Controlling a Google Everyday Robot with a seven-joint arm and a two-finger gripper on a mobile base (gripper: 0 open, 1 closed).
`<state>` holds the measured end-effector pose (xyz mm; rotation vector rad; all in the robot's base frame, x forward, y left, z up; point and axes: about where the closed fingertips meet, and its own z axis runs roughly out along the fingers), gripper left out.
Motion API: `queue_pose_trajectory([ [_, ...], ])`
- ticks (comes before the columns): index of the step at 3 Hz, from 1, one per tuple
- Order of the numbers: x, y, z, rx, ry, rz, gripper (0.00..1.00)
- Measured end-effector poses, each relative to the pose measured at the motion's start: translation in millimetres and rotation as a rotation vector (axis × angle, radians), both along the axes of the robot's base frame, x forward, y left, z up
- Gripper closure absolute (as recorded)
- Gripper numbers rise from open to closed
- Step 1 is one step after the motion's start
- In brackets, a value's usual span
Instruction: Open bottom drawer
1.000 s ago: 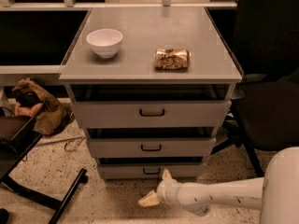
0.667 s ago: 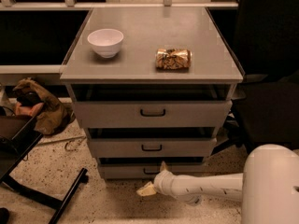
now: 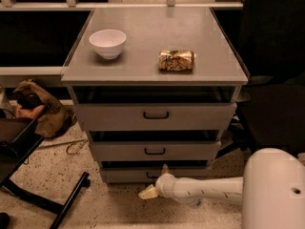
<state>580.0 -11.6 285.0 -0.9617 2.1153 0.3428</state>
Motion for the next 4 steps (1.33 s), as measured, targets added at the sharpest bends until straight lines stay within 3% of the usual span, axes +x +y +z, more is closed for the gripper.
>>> queue_pose_trajectory([
  [2,44,13,-37,0.001,-0.026,0.018,0.0],
  [4,79,13,-76,-0.033,0.003,0.005,0.0],
])
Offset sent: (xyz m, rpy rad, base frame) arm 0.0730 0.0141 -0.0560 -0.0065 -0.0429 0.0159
